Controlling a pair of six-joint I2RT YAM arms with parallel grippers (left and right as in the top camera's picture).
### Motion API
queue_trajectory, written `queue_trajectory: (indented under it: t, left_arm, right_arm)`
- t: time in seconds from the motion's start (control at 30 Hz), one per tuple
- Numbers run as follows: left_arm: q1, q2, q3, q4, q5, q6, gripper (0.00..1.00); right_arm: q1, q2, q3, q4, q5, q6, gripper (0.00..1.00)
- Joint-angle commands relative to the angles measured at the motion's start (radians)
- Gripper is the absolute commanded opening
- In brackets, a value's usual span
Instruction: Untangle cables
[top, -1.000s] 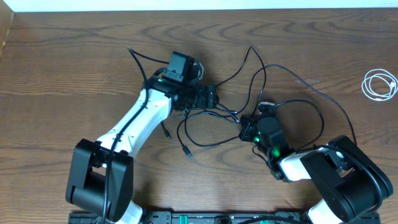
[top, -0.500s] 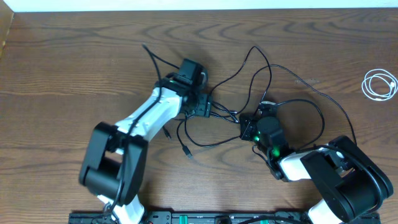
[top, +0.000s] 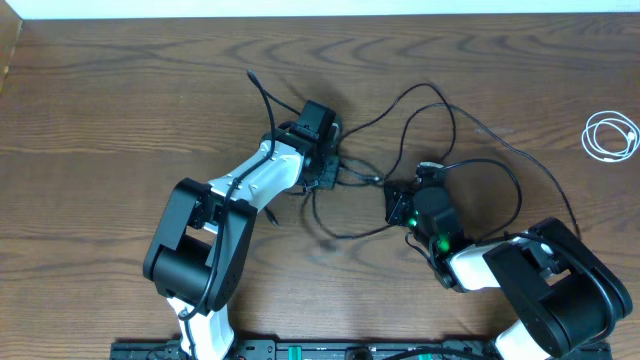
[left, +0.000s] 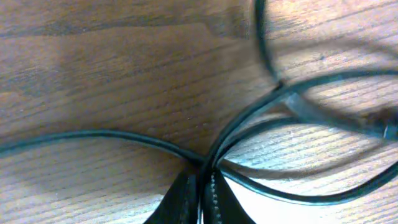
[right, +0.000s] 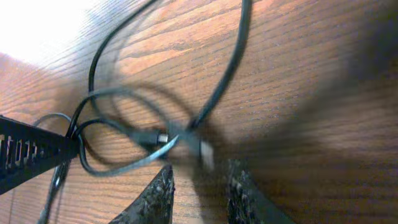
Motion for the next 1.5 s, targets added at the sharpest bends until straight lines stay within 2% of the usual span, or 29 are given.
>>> queue_trajectory:
  t: [0.0, 0.2, 0.3, 0.37, 0.53, 0.73, 0.9, 1.0, 1.1, 1.17, 1.27, 1.37, 1.47]
  left_arm:
    - [0.004, -0.024, -0.003, -0.013, -0.034, -0.026, 0.07]
    - [0.004, -0.206, 0.01, -0.008, -0.034, -0.109, 0.07]
    - [0.004, -0.32, 0.011, 0.007, -0.034, -0.112, 0.08]
    - [0.004, -0.395, 0.011, 0.019, -0.034, -0.112, 0.07]
    - [0.004, -0.568, 0.011, 0.045, -0.034, -0.112, 0.08]
    - [0.004, -0.707, 0.011, 0.055, -0.087, -0.119, 0.07]
    - [0.004, -0.745, 0.011, 0.036, -0.105, -0.166, 0.07]
    - [0.004, -0.74, 0.011, -0.02, -0.104, -0.252, 0.08]
    - [0.004, -0.723, 0.01, -0.109, -0.105, -0.328, 0.07]
    - [0.004, -0.704, 0.01, -0.173, -0.104, -0.346, 0.07]
    - [0.003, -0.66, 0.01, -0.255, -0.103, -0.375, 0.08]
    - [-0.003, -0.6, 0.01, -0.301, -0.043, -0.377, 0.07]
    - [-0.023, -0.53, 0.01, -0.308, 0.04, -0.376, 0.07]
  right_arm:
    - [-0.005, 0.02, -0.01, -0.023, 0.02, 0.004, 0.27]
    - [-0.005, 0.02, -0.01, -0.023, 0.02, 0.004, 0.28]
    - [-0.005, 0.02, -0.01, -0.023, 0.02, 0.004, 0.29]
    - [-0.005, 0.02, -0.01, -0.023, 0.02, 0.004, 0.33]
    - [-0.005, 0.02, -0.01, -0.023, 0.02, 0.004, 0.61]
    - [-0.005, 0.02, -0.01, -0.023, 0.02, 0.004, 0.77]
    - [-0.005, 0.02, -0.011, -0.023, 0.018, 0.004, 0.79]
    - [-0.01, 0.012, -0.011, -0.01, -0.012, 0.003, 0.73]
    - [-0.04, -0.054, -0.01, -0.026, -0.157, -0.031, 0.7]
    - [-0.084, -0.132, -0.005, -0.086, -0.281, -0.024, 0.72]
    - [-0.188, -0.277, 0.037, -0.286, -0.441, 0.004, 0.75]
    - [-0.3, -0.42, 0.131, -0.618, -0.526, -0.051, 0.82]
    - [-0.383, -0.524, 0.273, -1.014, -0.51, -0.229, 0.87]
